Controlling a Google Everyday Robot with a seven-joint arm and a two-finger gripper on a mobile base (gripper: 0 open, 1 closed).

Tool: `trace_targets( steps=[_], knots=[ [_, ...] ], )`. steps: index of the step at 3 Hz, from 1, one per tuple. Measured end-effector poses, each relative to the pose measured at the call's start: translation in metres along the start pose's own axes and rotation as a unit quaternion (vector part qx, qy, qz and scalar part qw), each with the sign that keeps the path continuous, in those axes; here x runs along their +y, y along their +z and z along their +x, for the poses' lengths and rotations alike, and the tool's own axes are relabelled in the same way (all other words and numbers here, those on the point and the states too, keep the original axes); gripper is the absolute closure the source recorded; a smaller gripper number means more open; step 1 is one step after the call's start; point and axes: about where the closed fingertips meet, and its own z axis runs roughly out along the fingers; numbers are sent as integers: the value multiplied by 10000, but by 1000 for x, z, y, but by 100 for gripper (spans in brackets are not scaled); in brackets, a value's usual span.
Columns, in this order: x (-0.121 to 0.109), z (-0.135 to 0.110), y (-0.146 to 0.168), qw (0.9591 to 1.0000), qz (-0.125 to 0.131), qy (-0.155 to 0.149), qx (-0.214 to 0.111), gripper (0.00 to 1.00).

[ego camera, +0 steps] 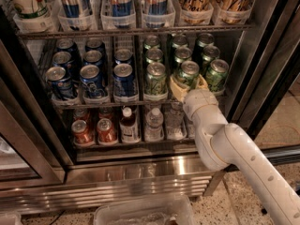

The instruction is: Pick green can from middle shelf of fridge

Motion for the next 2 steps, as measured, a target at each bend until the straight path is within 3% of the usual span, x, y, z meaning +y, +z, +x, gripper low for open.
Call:
trace_targets(
  steps=[1,2],
  knots=[
    [2,-5,-2,10000,-39,-23,-12,100],
    [2,-9,-3,10000,-81,-31,-21,100]
  ],
)
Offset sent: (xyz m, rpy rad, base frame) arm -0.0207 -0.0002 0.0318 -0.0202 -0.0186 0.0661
